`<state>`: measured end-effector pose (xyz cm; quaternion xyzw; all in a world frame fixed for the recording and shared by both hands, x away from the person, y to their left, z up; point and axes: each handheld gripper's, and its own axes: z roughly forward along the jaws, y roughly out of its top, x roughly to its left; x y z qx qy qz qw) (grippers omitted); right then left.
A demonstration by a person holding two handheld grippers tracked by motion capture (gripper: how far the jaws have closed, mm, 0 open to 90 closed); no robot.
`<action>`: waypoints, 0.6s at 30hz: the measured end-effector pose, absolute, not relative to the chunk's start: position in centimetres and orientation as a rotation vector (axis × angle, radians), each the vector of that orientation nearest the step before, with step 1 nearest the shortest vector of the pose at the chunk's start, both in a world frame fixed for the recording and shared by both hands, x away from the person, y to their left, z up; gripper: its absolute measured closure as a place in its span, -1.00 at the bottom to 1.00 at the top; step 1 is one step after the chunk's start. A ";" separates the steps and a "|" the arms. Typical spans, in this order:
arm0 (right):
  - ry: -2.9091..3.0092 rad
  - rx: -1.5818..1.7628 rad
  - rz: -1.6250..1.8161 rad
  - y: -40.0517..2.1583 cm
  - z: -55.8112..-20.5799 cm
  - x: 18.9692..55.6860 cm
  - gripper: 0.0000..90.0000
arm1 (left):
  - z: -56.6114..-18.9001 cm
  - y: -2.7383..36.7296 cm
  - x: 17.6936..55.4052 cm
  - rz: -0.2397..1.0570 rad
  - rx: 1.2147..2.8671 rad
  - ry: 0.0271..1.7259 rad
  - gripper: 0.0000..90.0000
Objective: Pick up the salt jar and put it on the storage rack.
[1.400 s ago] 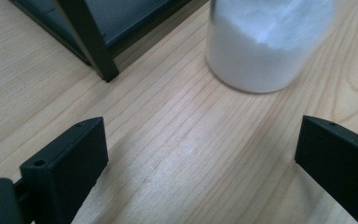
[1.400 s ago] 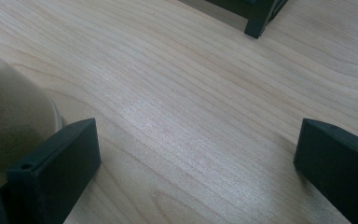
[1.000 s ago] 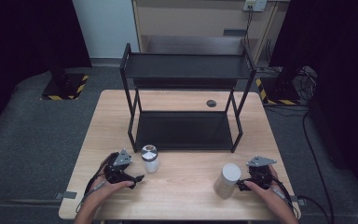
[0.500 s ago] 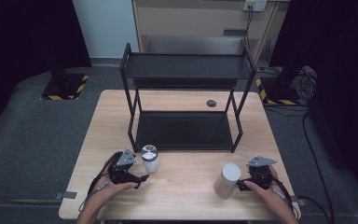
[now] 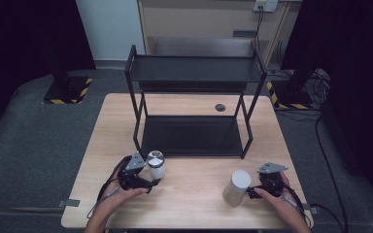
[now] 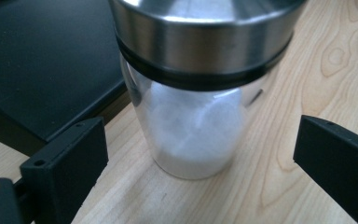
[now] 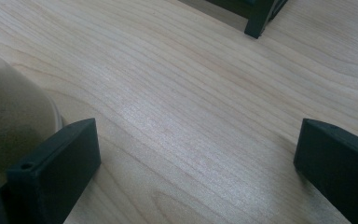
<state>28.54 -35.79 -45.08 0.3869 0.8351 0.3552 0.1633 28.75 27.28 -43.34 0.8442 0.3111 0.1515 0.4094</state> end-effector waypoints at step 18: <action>2.380 1.106 1.012 -35.7 -45.1 28.5 -0.97 | -44.5 27.4 29.5 0.352 2.060 0.788 -0.85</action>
